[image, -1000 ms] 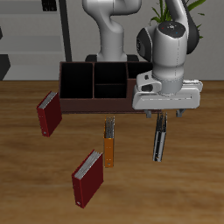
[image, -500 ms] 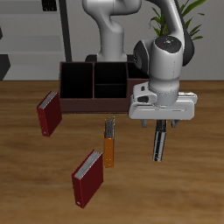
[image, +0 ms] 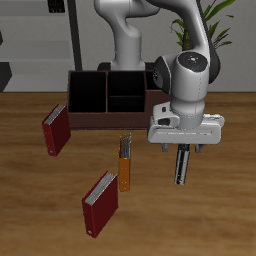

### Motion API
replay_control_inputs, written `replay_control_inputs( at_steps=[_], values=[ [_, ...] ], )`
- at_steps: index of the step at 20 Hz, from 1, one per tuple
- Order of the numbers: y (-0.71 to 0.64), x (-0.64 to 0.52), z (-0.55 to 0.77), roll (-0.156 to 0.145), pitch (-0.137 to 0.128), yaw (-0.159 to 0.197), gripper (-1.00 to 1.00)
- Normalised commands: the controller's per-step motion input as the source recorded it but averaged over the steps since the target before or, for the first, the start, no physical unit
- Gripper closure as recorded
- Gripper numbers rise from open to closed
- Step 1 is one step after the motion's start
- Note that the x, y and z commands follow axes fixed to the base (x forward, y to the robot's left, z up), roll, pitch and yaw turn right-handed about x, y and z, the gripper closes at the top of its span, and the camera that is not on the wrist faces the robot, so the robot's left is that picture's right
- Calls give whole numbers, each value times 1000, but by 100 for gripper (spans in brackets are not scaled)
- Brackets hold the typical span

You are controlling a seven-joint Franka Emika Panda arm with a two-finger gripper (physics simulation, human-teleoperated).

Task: Place the striped book into the back desk caddy's left compartment and place the right red book into the back desk caddy's back compartment and place the orange book into the back desk caddy's front compartment

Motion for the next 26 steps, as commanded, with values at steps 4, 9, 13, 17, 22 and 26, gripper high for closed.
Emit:
replay_control_inputs(
  at_steps=[4,9,13,17,22,26],
  values=[
    [-66,87,-227,-17,57,-6,-100],
    [67,-67,-138,37,31,30,100],
    [15,-161,124,17,-11,-3,100],
    [-103,-99,284,4,-15,-22,100],
    [-186,-82,445,-1,-30,-16,100],
    [-485,-241,783,-7,-66,2,100]
  ],
)
